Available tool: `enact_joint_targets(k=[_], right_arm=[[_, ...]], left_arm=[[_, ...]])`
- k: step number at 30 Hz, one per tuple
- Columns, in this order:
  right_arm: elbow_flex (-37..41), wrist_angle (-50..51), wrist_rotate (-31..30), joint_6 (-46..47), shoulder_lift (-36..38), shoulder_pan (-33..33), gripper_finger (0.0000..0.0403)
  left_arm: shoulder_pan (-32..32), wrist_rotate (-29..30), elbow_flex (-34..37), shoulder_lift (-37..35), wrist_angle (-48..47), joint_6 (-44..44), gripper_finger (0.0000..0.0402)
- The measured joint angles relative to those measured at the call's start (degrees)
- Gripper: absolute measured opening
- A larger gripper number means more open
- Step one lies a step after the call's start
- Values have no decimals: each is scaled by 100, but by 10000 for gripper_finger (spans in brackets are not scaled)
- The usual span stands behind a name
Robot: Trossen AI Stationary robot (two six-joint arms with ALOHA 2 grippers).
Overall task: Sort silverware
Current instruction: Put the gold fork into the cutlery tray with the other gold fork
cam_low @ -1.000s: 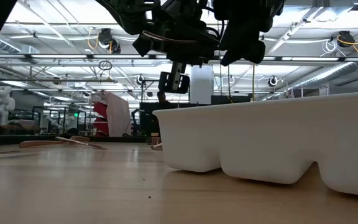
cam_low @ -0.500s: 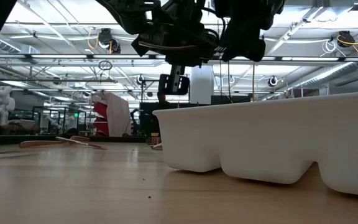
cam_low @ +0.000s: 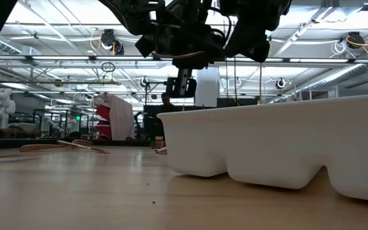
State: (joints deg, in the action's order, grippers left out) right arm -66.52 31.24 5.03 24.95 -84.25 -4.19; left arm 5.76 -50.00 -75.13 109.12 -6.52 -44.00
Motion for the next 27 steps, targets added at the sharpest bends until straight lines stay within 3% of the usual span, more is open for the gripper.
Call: enact_joint_targets(k=[10,22,27], right_arm=[[0,23,-87,-191,4,-3,0],[0,96,-48,-238,2,0,0],[2,235,215,-254,0,0,0]], left_arm=[[22,274,0,0,-25,443,38],[22,-29,0,-33,-23,1283,153],[61,-146,0,-37,-483,1332,196]])
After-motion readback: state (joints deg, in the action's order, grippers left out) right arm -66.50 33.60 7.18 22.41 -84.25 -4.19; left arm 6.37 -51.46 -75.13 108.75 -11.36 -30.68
